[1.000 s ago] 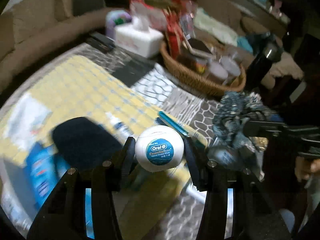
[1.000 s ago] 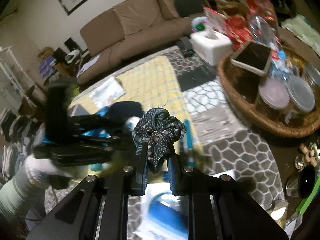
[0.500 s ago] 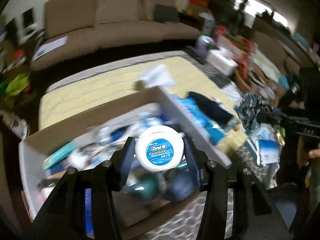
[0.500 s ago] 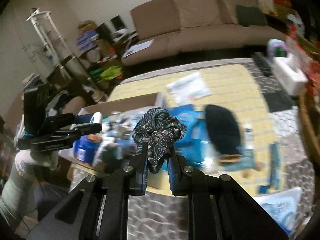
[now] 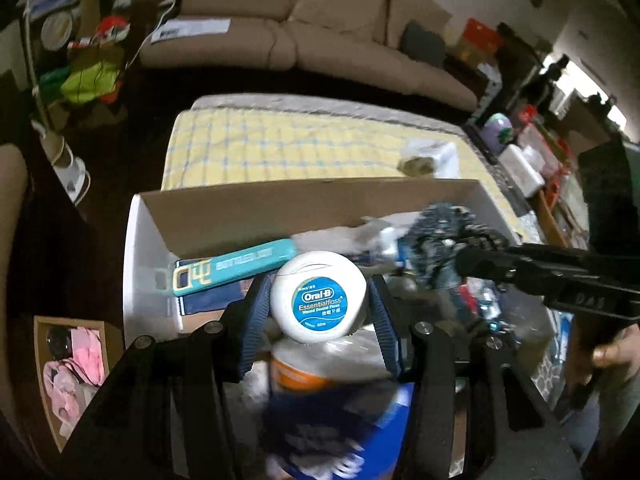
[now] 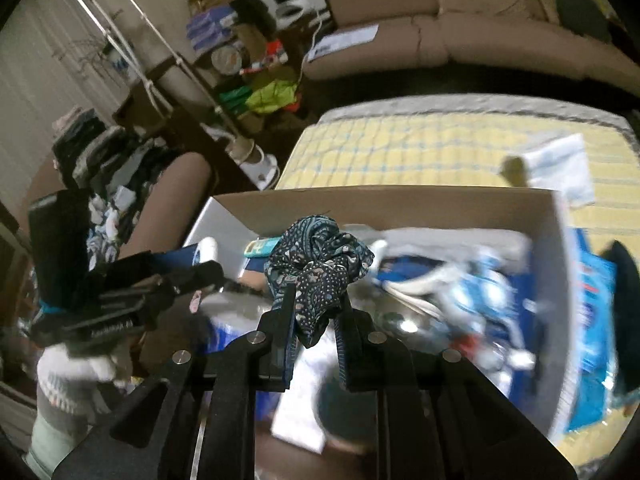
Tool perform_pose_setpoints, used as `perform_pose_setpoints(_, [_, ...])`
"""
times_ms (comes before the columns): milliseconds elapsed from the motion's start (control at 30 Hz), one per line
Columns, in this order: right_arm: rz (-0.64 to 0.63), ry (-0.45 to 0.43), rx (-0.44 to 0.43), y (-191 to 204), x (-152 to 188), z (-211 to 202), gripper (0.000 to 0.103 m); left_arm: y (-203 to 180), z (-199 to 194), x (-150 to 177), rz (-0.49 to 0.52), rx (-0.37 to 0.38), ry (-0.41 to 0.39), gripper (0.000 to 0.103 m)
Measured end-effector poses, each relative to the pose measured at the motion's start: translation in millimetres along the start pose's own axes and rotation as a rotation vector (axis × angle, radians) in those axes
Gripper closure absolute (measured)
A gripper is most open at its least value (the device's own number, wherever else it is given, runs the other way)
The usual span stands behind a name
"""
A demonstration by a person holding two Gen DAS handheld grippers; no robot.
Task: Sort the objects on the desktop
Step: 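Lower the scrunchie and floss case into the cardboard box and open both grippers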
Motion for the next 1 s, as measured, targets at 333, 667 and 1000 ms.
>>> perform_pose_setpoints(333, [0.045, 0.131, 0.025, -1, -14, 78, 0.073, 17, 31, -11, -0.006, -0.015, 0.051, 0.056])
perform_pose_setpoints(667, [0.035, 0.047, 0.067, -14, -6, 18, 0.047, 10, 9, -5, -0.054, -0.004, -0.014, 0.035])
perform_pose_setpoints(1000, [-0.024, -0.095, 0.191, -56, 17, -114, 0.03, -86, -33, 1, 0.073, 0.07, -0.096, 0.016])
Point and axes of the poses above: each gripper's, at about its wrist camera, not at the fingertips, and z roughly the way its jaws point, y to its left, x to its underside, the point moved 1 cm from there along z, roughly the way its jaws point, and after that the axes turned 6 degrees about x, right-handed, at the moved point
